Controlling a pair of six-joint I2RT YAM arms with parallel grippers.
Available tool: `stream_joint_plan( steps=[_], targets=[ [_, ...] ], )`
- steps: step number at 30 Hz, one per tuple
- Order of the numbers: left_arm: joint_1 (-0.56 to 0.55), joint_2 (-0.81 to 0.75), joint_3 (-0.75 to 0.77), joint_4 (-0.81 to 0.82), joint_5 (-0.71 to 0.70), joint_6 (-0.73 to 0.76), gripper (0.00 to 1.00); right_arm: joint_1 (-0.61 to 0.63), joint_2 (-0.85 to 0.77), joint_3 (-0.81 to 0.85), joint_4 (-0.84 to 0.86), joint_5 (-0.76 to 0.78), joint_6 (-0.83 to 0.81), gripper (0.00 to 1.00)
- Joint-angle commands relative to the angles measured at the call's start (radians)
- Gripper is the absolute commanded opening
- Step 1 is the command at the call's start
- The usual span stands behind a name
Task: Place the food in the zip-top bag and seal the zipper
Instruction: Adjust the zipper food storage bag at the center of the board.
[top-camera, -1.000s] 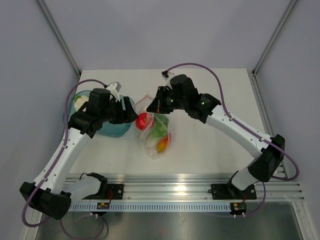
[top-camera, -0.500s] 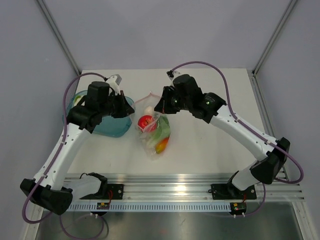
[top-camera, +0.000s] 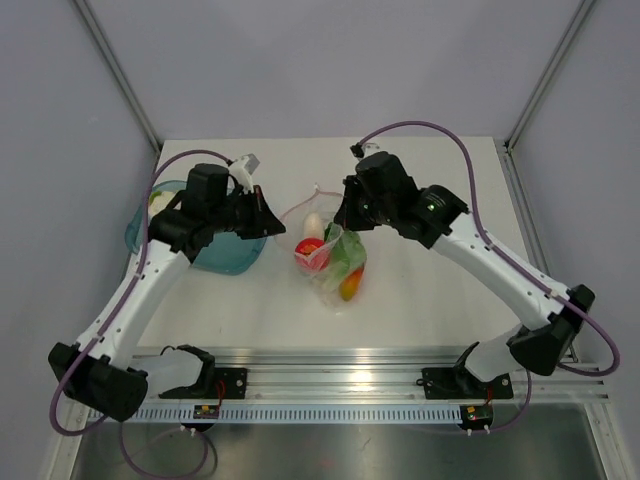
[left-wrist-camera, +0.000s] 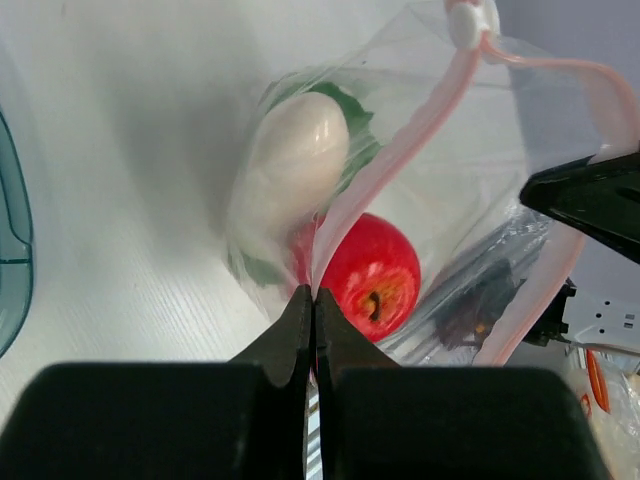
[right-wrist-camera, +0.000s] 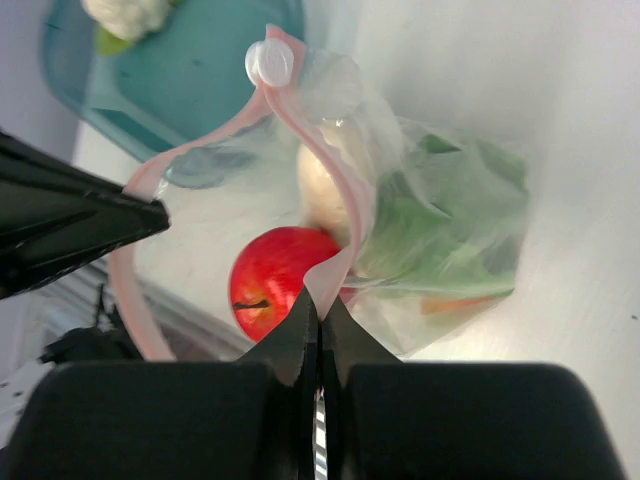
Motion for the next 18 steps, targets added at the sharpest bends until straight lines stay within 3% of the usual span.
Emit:
stream_joint_plan(
  steps=[1,4,6,9,13,15,18],
  targets=[
    [-0.008,0.028,0.123,0.016,0.074,-0.002,0.0,-0.007,0.074,0.155,-0.104,0.094,-0.068,0.0],
    [-0.008,0.022,0.269,-0.007,0.093,0.006,0.0,-0.007,0.06,0.31,-0.093,0.045,-0.102,0.0],
    [-0.008,0.014,0.303,-0.007,0.111,-0.002,0.0,-0.007,0.043,0.307,-0.076,0.002,-0.096,0.0],
    [-0.013,-0.01,0.226,0.022,0.124,-0.019,0.0,-0.007,-0.008,0.148,0.011,-0.027,-0.054,0.0],
    [-0.03,-0.003,-0.089,0.152,0.154,-0.075,0.0,-0.007,0.023,-0.148,0.097,-0.031,0.002,0.0],
    [-0.039,0.032,-0.116,0.161,0.153,-0.074,0.0,-0.007,0.067,-0.132,0.065,-0.005,-0.001,0.0],
    [-0.051,0.042,0.0,0.1,0.136,-0.045,0.0,-0.006,0.118,0.023,-0.007,-0.007,-0.033,0.0]
  ],
)
